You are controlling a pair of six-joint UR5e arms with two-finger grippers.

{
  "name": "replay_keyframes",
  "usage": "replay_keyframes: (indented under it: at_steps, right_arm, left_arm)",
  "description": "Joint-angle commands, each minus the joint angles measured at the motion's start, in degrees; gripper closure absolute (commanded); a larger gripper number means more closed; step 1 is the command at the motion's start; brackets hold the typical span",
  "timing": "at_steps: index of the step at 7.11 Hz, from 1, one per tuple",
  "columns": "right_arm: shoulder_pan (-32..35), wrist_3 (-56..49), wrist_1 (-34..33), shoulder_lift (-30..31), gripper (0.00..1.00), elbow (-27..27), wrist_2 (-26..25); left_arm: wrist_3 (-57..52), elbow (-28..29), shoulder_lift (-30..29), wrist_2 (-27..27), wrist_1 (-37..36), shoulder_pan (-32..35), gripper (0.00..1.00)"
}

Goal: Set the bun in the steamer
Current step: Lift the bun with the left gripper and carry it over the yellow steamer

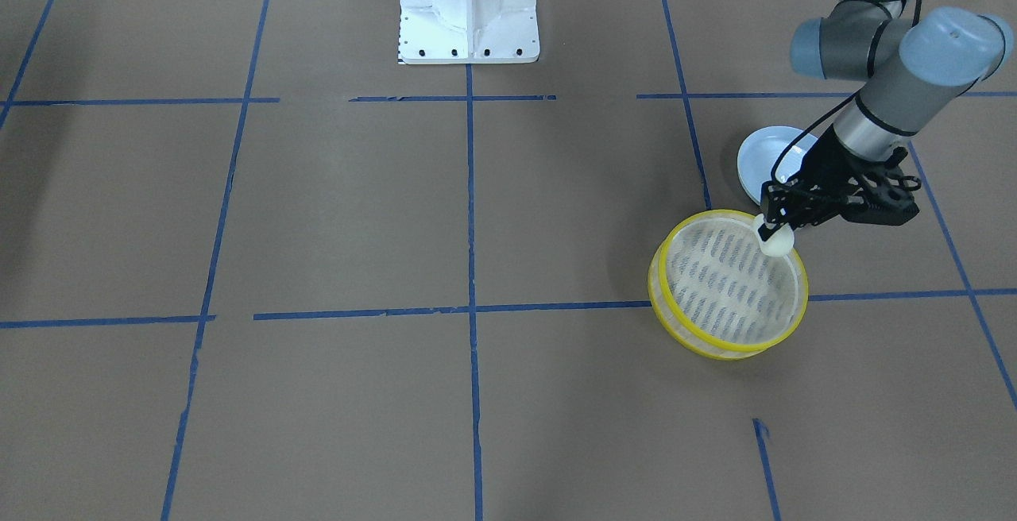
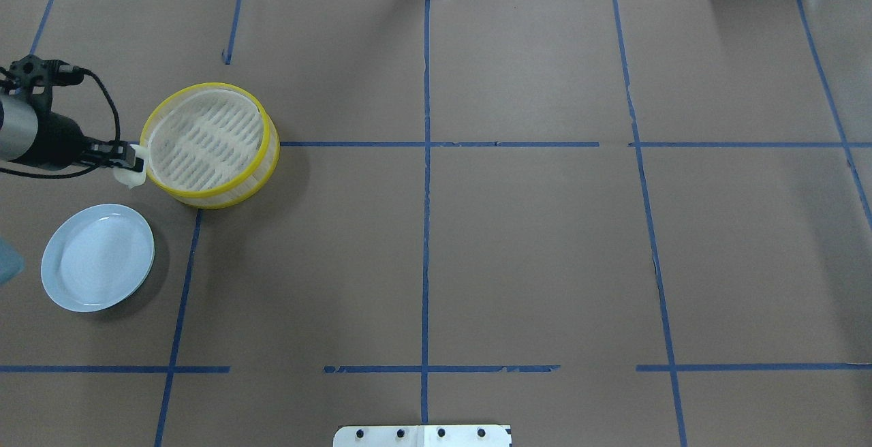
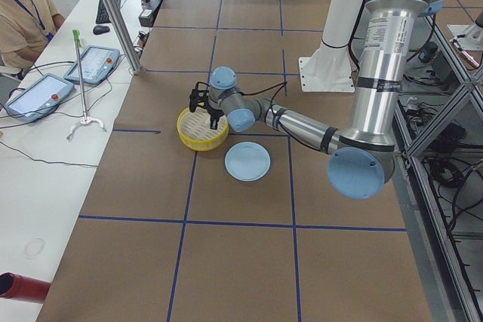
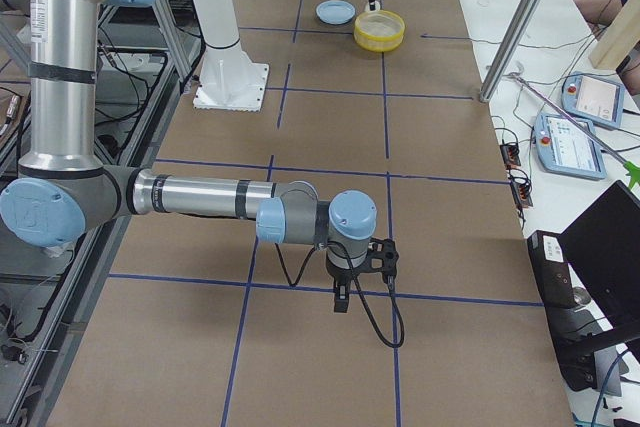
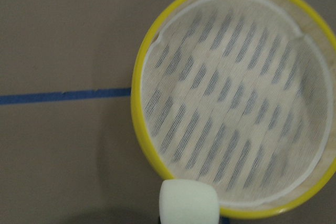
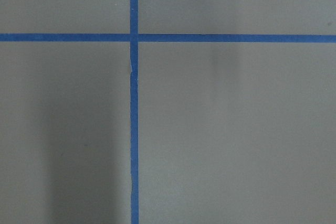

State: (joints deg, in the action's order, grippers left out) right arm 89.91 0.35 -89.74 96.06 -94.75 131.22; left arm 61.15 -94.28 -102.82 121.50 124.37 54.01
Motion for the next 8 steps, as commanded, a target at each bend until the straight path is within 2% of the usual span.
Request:
replay_keyframes:
  at_steps: [1, 3, 6, 7, 8]
  right_arm:
    - [0.0, 0.0, 0.0, 0.0, 0.0, 0.0, 0.0]
    - [0.0, 0.0, 0.0, 0.0, 0.0, 0.0, 0.0]
    - [0.0, 0.0, 0.0, 0.0, 0.0, 0.0, 0.0]
    - [0.0, 0.0, 0.0, 0.0, 0.0, 0.0, 0.0]
    - [0.0, 0.0, 0.0, 0.0, 0.0, 0.0, 0.0]
  left_arm:
    - [3.97, 5.68, -4.49, -0.04, 0.0, -1.53, 0.7]
    - [4.06, 8.92, -6.68, -1.26, 0.0, -2.77, 0.7]
    - [4.06, 9.29, -6.34, -1.79, -0.09, -3.56, 0.67]
    - [4.06, 9.2, -6.34, -1.8, -0.09, -3.56, 0.6]
    - [4.06, 9.2, -6.34, -2.14, -0.09, -3.48, 0.6]
